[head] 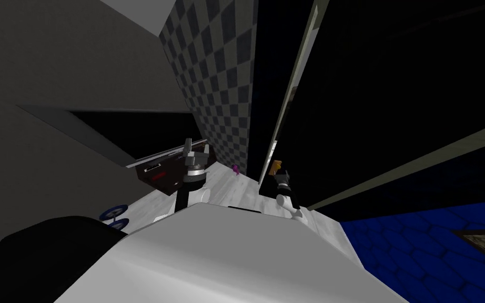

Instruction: Pull the door open

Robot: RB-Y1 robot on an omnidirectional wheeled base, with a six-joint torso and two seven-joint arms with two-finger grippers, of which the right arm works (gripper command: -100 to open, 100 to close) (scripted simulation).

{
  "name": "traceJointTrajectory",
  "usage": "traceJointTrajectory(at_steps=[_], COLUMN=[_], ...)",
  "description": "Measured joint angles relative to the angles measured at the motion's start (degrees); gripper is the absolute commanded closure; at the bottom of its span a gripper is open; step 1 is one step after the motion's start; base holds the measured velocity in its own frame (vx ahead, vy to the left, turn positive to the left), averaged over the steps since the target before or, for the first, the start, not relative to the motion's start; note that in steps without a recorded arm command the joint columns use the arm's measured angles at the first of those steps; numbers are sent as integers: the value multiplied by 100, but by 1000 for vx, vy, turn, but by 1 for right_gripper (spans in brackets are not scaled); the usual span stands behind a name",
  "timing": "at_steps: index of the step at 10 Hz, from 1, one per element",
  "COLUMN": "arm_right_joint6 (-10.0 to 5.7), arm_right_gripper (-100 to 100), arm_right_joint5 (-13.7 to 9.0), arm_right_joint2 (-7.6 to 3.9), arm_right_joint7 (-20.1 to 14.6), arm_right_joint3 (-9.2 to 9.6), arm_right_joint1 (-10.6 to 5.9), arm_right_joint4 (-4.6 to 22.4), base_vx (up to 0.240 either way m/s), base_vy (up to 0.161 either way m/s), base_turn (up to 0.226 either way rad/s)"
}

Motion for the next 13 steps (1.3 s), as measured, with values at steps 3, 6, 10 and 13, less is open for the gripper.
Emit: traceJointTrajectory(at_steps=[3,6,10,13], arm_right_joint6=[31,60,100,103], arm_right_gripper=[-100,-100,-100,-100], arm_right_joint5=[-437,-749,-1204,-1350], arm_right_joint2=[-60,-98,-157,-281], arm_right_joint7=[-469,-865,-1398,-1588], arm_right_joint3=[115,194,310,256], arm_right_joint1=[33,61,96,170], arm_right_joint4=[-76,-141,-225,-252], base_vx=[-85,-78,-81,96], base_vy=[-38,-51,-23,1], base_turn=[84,77,56,173])
